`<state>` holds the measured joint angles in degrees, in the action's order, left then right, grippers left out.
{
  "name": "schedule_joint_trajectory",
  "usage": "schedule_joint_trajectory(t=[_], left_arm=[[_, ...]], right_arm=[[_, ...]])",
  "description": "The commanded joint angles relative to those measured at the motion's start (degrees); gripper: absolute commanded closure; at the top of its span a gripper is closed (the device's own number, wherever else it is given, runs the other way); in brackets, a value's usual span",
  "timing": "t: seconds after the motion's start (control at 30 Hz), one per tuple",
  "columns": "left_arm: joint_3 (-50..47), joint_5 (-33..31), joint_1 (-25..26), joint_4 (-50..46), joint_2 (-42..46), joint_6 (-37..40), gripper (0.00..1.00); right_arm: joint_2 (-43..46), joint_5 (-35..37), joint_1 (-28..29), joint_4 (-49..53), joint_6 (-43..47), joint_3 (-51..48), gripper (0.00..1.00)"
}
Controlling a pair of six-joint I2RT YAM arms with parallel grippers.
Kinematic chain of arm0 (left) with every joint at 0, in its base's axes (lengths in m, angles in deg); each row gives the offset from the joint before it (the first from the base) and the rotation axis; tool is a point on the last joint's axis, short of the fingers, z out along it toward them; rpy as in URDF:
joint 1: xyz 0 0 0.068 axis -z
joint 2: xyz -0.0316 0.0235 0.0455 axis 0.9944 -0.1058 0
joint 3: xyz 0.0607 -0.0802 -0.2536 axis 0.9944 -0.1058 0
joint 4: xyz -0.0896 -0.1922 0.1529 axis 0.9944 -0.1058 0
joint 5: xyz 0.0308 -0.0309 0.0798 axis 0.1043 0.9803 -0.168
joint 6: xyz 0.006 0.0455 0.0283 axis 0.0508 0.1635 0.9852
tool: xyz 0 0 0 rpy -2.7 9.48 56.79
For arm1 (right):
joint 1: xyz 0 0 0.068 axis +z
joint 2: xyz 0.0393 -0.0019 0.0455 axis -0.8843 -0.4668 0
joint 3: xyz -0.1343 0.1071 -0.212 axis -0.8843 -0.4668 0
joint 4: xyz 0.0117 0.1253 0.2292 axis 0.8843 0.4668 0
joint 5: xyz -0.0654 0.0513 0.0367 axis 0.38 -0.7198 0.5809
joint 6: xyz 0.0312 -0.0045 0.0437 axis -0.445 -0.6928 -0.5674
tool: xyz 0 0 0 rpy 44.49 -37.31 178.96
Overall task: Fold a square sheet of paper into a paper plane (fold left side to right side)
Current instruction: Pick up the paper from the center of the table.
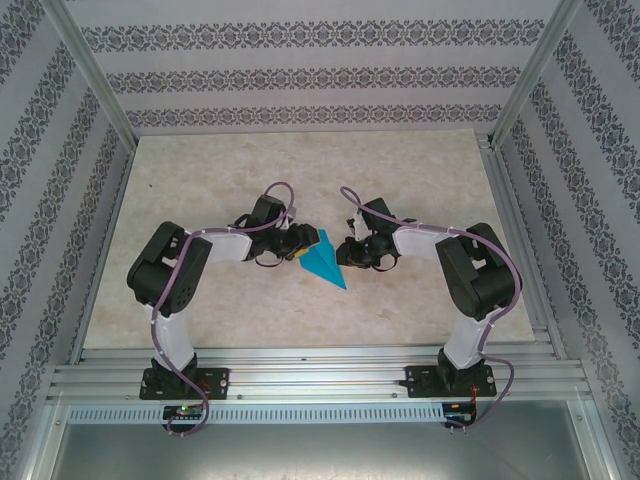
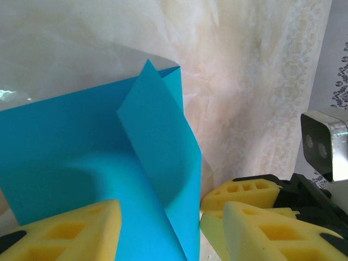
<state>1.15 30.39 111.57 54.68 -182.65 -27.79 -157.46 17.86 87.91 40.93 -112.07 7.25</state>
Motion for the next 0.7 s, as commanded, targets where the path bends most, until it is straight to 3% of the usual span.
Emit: schedule_joint_trajectory(t=[0.0, 0.2, 0.4, 0.67], left_arm=[[2.2, 0.0, 1.2, -0.3, -2.0, 0.1, 0.51], [4.5, 1.1, 1.9, 1.8, -3.5, 1.1, 0.73], [4.4, 3.3, 1.9, 4.4, 0.2, 3.9, 0.92], [5.5, 5.3, 1.8, 1.5, 13.7, 11.2, 0.97]], right_arm=[[-1.0, 0.8, 0.0, 1.1, 0.9, 0.9, 0.76], [2.7, 0.2, -0.6, -0.5, -0.3, -0.3, 0.74], [14.3, -1.6, -4.5, -5.0, -3.7, -6.0, 0.61], [35.7, -7.1, -9.2, -17.0, -10.6, -17.8, 0.21]])
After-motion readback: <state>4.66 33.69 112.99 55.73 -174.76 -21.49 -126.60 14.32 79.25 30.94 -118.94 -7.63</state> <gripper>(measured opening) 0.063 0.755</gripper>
